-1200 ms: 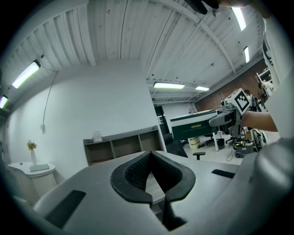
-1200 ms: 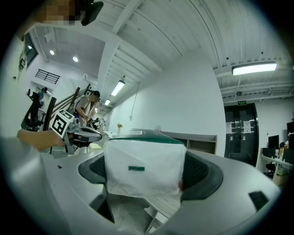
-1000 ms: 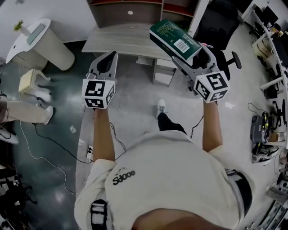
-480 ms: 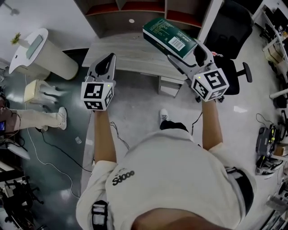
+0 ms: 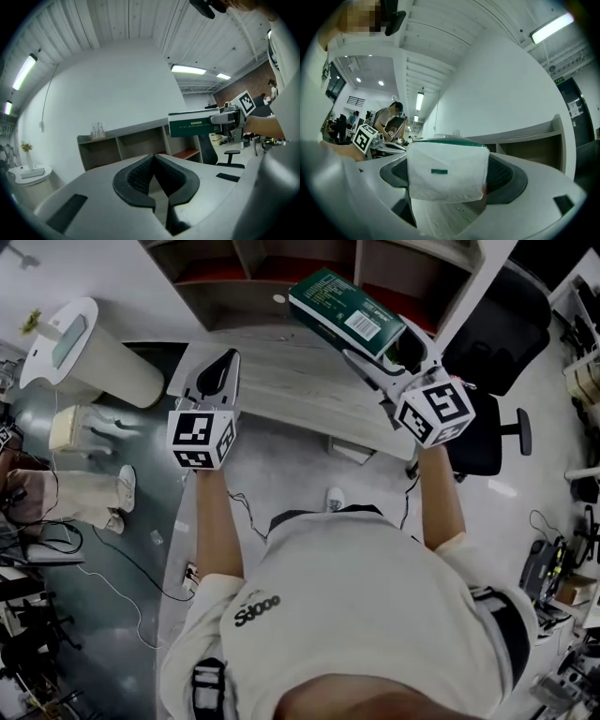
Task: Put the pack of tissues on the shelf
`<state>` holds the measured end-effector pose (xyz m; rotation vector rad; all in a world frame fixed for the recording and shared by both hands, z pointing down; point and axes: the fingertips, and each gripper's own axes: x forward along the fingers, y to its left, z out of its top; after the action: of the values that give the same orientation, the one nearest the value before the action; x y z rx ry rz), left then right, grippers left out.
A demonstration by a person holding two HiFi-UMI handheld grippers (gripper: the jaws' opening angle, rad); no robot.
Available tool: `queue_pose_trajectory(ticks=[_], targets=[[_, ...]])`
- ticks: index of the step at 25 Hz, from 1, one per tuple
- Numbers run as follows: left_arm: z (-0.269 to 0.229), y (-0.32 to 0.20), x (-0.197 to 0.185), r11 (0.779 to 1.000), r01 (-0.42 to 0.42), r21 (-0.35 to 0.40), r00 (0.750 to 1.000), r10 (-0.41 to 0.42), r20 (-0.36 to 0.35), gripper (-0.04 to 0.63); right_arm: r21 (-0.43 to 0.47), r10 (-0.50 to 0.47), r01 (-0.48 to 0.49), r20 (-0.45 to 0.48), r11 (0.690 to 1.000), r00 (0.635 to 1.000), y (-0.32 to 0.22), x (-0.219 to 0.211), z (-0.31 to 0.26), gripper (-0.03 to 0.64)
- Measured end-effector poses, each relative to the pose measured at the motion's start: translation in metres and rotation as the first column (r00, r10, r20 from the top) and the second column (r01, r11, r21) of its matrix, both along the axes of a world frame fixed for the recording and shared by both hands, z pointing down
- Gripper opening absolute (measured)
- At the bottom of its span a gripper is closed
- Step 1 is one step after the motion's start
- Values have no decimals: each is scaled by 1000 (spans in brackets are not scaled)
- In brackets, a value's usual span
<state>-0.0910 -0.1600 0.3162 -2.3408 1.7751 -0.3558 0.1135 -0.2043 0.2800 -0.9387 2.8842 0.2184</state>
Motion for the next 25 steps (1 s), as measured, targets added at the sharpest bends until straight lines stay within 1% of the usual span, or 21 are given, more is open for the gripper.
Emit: queue_pose_trajectory(ticks=[5,12,18,22,25], targets=[[0,-45,-21,999,34,-25,999,-35,-5,18,-9,-18,18,-8,1000,1000,-56,-24,-6,428],[13,-93,-65,998,48,-37,999,-48,-22,18,-41,-9,8,-33,999,999,-115,-75,13,428],[18,-159,-116,999,14,-44,999,-16,-35,18,-56,54,-59,-84,997,995,-181,-124,34,428],[21,-206,-149,998,-17,-59,999,14,-44,18,-69,106,-116,-136,991,985,-228,-154,55,428],[23,-237,-166,997,-45,-67,998,42,-49,18,-85,139,-155,-170,984,976,-258,-170,68,428]])
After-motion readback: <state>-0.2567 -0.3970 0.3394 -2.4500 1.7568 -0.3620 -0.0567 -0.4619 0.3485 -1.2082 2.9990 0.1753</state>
